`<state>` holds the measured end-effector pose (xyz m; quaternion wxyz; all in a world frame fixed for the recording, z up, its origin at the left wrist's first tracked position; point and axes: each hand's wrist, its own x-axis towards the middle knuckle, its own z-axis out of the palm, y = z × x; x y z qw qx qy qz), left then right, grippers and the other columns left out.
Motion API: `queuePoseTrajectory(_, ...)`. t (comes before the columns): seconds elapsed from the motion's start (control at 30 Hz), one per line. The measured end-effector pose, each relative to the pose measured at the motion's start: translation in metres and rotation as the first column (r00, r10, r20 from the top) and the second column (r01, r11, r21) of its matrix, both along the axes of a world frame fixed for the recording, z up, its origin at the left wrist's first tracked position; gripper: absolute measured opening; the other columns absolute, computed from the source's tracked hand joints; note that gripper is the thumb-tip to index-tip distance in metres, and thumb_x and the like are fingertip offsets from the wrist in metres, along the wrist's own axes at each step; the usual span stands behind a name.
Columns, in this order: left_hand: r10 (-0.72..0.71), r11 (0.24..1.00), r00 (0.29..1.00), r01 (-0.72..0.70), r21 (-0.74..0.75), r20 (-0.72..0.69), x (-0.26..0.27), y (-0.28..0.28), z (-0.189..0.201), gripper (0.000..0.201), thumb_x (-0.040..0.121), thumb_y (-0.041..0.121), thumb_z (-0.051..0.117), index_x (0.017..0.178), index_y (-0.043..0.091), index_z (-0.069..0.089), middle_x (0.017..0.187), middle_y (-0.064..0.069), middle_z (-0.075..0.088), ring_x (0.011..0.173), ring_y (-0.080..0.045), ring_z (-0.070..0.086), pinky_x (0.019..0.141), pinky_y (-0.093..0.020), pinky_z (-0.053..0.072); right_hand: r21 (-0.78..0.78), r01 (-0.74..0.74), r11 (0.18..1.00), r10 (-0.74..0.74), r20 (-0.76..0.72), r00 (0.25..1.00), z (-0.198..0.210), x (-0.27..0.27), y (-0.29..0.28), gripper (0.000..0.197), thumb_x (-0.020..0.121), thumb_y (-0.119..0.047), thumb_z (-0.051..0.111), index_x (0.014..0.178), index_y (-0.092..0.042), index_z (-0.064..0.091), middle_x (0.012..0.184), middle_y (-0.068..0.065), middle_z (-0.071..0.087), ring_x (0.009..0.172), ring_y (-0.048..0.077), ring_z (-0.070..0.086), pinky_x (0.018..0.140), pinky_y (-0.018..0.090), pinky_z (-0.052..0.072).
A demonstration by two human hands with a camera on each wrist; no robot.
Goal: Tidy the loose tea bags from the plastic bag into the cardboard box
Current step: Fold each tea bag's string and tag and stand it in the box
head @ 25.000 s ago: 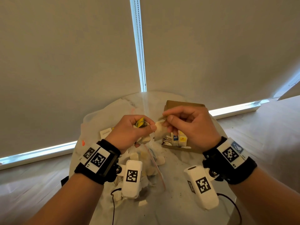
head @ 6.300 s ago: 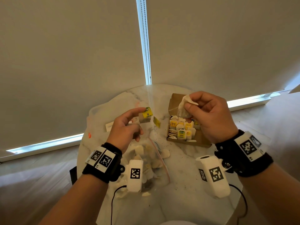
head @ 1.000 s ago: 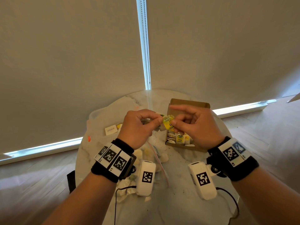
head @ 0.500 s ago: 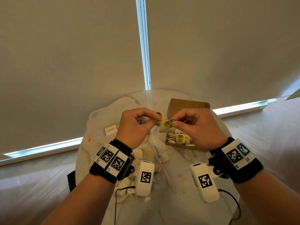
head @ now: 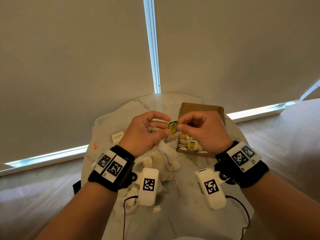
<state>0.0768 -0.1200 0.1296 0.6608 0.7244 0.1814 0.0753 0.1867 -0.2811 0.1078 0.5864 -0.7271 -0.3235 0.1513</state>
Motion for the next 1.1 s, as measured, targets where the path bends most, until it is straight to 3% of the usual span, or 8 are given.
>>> queuePoseTrajectory(0.07,-0.005,1.000,1.000,0.005,0.008,0.011,0.000,0.001,-0.001,0.022,0.086,0.000,0.070,0.106,0.007,0.070,0.088,-0.010,0.075,0.040,-0.005,0.048,0.037,-0.013,0.035,-0.023,0.020,1.000,-0.019,0.028,0.999,-0.002,0.003,0.000,0.006,0.081,-0.011,0.078,0.083,-0.016,0.075,0.078,-0.002,0.073,0.072,0.015,0.068,0.070,0.028,0.058)
queuePoseTrajectory(0.23,0.061,0.976,0.997,-0.068,0.206,0.044,0.012,-0.002,-0.015,0.007,0.085,0.009,0.075,0.091,0.013,0.076,0.080,-0.003,0.073,0.046,-0.002,0.054,0.046,-0.019,0.045,-0.084,0.018,0.996,-0.014,0.048,0.999,-0.009,0.009,0.003,0.007,0.082,-0.012,0.077,0.084,-0.017,0.074,0.081,-0.005,0.072,0.076,0.010,0.069,0.073,0.028,0.058)
queuePoseTrajectory(0.47,0.142,0.976,0.990,-0.140,0.168,0.001,0.024,0.001,-0.030,0.005,0.090,0.015,0.070,0.092,0.011,0.073,0.090,-0.013,0.073,0.045,-0.008,0.052,0.043,-0.015,0.039,-0.207,0.181,0.961,-0.200,-0.072,0.977,-0.037,0.071,-0.024,0.014,0.085,-0.004,0.071,0.086,-0.018,0.070,0.086,0.000,0.074,0.081,0.022,0.072,0.072,0.033,0.061)
queuePoseTrajectory(0.67,0.117,0.982,0.992,-0.108,0.152,-0.053,0.031,0.004,-0.042,0.007,0.092,0.013,0.067,0.094,0.010,0.073,0.086,-0.009,0.074,0.045,-0.011,0.051,0.041,-0.015,0.037,-0.465,0.378,0.801,-0.412,0.031,0.911,-0.114,0.122,-0.054,0.011,0.085,-0.013,0.073,0.085,-0.022,0.067,0.089,0.004,0.070,0.081,0.022,0.069,0.071,0.037,0.060)
queuePoseTrajectory(0.77,0.112,0.984,0.991,-0.100,0.151,-0.074,0.035,0.006,-0.047,0.007,0.093,0.012,0.066,0.093,0.011,0.073,0.084,-0.006,0.075,0.045,-0.011,0.050,0.041,-0.018,0.038,-0.623,0.434,0.650,-0.460,0.131,0.878,-0.153,0.133,-0.056,0.009,0.084,-0.021,0.074,0.082,-0.025,0.066,0.087,-0.001,0.068,0.085,0.022,0.064,0.084,0.041,0.054)
queuePoseTrajectory(0.83,0.117,0.985,0.989,-0.104,0.140,-0.086,0.039,0.008,-0.049,0.007,0.093,0.013,0.066,0.092,0.012,0.073,0.083,-0.004,0.075,0.045,-0.011,0.051,0.040,-0.020,0.038,-0.689,0.437,0.577,-0.466,0.162,0.870,-0.168,0.137,-0.053,0.011,0.086,-0.020,0.073,0.080,-0.023,0.063,0.093,0.003,0.069,0.089,0.021,0.059,0.086,0.034,0.048)
queuePoseTrajectory(0.97,0.133,0.985,0.986,-0.120,0.122,-0.102,0.045,0.010,-0.054,0.007,0.093,0.013,0.065,0.091,0.013,0.072,0.081,-0.003,0.074,0.045,-0.011,0.051,0.039,-0.022,0.038,-0.759,0.390,0.521,-0.437,0.156,0.886,-0.188,0.142,-0.041,0.012,0.087,-0.017,0.070,0.080,-0.022,0.063,0.103,0.008,0.068,0.102,0.029,0.058,0.081,0.028,0.038)
queuePoseTrajectory(1.1,0.132,0.986,0.985,-0.118,0.119,-0.114,0.050,0.012,-0.060,0.008,0.094,0.013,0.065,0.092,0.011,0.072,0.082,-0.004,0.074,0.045,-0.011,0.051,0.039,-0.023,0.038,-0.796,0.361,0.486,-0.449,0.127,0.884,-0.199,0.145,-0.030,0.008,0.090,-0.013,0.067,0.097,-0.011,0.071,0.116,0.011,0.065,0.111,0.030,0.055,0.079,0.024,0.031)
